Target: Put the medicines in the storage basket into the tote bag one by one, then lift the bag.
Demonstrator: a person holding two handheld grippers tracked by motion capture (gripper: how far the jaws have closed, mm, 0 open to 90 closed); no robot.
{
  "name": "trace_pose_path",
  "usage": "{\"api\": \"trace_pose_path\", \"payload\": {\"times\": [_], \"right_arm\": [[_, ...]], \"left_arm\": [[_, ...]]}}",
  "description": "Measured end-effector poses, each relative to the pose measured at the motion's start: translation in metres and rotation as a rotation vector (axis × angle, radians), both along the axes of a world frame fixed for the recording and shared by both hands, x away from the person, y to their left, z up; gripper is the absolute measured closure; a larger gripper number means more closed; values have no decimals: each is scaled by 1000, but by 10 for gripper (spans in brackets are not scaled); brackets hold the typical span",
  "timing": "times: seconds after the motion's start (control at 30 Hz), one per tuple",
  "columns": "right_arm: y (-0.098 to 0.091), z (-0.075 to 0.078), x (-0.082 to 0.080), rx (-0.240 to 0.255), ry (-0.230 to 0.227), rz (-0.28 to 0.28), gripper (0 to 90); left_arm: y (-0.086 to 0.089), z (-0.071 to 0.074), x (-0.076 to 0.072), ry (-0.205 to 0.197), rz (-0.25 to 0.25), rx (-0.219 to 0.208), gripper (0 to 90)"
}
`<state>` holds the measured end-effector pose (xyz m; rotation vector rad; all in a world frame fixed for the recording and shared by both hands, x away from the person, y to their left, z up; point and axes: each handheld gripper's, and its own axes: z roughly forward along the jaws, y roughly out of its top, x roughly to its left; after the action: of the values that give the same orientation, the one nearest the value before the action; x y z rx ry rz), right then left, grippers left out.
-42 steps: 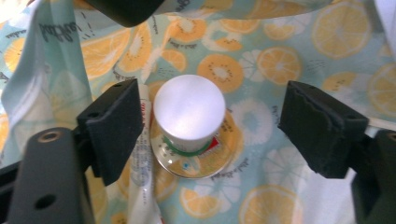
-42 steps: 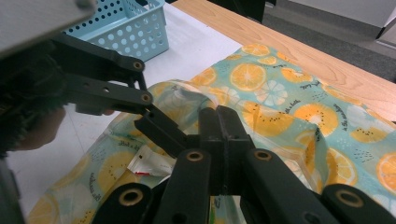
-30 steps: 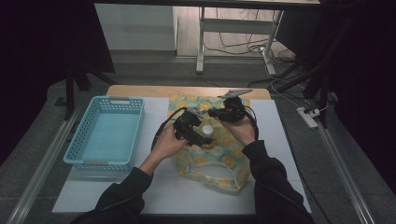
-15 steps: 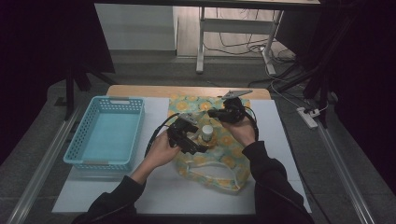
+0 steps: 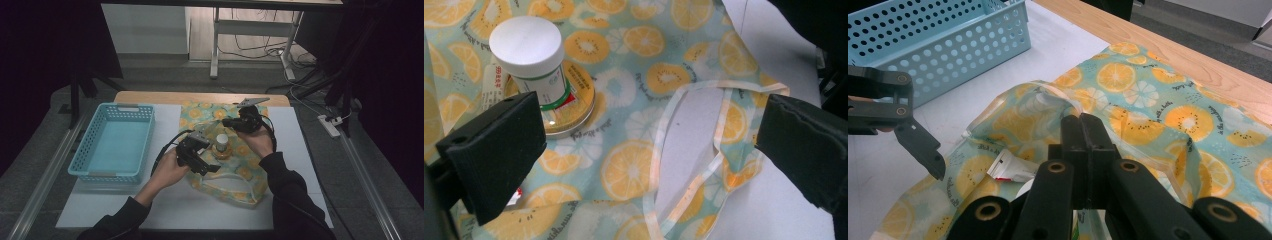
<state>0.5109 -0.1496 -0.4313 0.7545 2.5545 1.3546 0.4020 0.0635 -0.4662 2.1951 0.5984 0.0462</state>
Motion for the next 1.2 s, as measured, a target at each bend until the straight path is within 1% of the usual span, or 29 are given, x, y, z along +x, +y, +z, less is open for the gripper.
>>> {"api": "trace_pose_path", "payload": {"times": [0.1,0.17,0.23,0.33,0.47,0.53,0.77,0.83,0.87,0.93,1.0,1.17,1.2], "right_arm": [[0,0,-1,0,-1,2,900],[1,0,-1,-4,-1,3,900],[1,0,-1,1,-2,4,900],[0,-1,-1,2,-3,4,900],[0,-1,-2,2,-2,5,900],[0,-1,-2,1,-3,5,900],[1,-2,-3,2,0,8,900],[1,-2,-3,4,1,8,900],[1,-3,-3,4,2,7,900],[1,-3,-3,4,5,6,900],[1,-4,-3,3,6,8,900],[2,-5,-3,3,6,10,900],[1,-5,-3,2,5,11,900]], "left_arm": [[0,-2,-1,-1,7,2,0],[0,-4,-2,4,6,13,0],[-2,-6,-2,24,1,18,2],[-4,-9,-3,34,-1,26,8],[-7,-15,-4,42,-3,45,8],[-11,-20,-5,52,-11,58,9],[-22,-38,-4,50,-32,123,6],[-24,-42,-5,34,-31,151,1],[-25,-45,-4,31,-32,157,1],[-26,-49,-4,32,-27,167,3],[-27,-54,-2,23,-28,190,2],[-29,-65,0,21,-19,225,8],[-30,-66,0,14,-18,238,10]]}}
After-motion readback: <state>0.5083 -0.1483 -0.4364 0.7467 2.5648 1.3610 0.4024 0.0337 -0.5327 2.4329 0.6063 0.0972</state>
